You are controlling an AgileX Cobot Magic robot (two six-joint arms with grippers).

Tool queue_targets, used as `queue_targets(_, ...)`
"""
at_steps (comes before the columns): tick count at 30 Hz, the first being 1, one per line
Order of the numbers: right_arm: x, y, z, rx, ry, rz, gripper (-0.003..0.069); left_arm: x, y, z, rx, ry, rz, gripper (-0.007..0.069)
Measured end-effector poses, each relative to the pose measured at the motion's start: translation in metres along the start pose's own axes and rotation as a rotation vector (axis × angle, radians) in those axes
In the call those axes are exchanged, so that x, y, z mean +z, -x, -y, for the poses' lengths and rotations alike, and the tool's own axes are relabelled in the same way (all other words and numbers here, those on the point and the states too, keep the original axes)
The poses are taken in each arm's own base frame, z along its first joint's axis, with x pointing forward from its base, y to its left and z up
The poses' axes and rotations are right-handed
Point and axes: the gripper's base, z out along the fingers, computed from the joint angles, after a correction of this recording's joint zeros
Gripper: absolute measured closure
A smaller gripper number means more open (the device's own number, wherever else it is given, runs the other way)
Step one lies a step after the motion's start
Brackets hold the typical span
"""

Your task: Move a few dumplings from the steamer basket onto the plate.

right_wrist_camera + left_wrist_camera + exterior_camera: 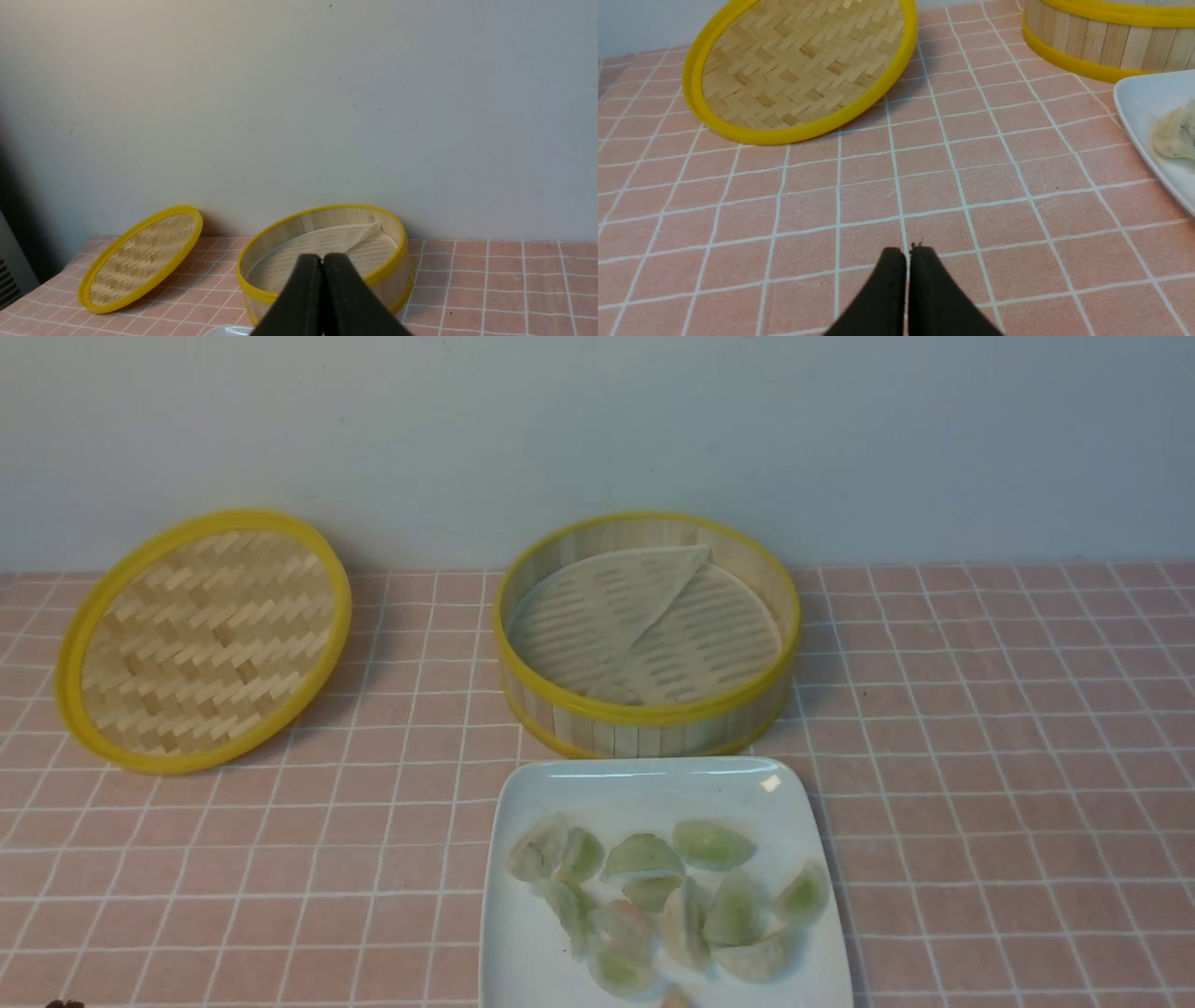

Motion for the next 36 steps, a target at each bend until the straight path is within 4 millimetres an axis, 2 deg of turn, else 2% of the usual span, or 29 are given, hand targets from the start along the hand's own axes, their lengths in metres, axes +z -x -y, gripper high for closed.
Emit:
queue_targets(16,0.0,0.0,0.0,-0.014,0.001,-0.001,0.0672,0.0,0.0,0.0,-0.001,0.0,0.0,0.0631)
queue_targets(26,0.003,-0.008,-0.009,-0.11,0.106,-0.018,0.0672,0.0,0.0,0.0,-0.002,0.0,0.0,0.0631)
queue_targets(31,0.01,-0.024,-0.004,-0.142,0.055,-0.051,0.0672,0.0,0.0,0.0,-0.002,0.0,0.0,0.0631)
queue_targets(33,0.013,-0.033,0.0,-0.156,-0.012,-0.066,0.0672,0.0,0.0,0.0,-0.002,0.0,0.0,0.0631)
queue_targets(36,0.02,-0.061,0.016,-0.163,-0.217,-0.126,0.0672,0.0,0.0,0.0,-0.002,0.0,0.0,0.0631)
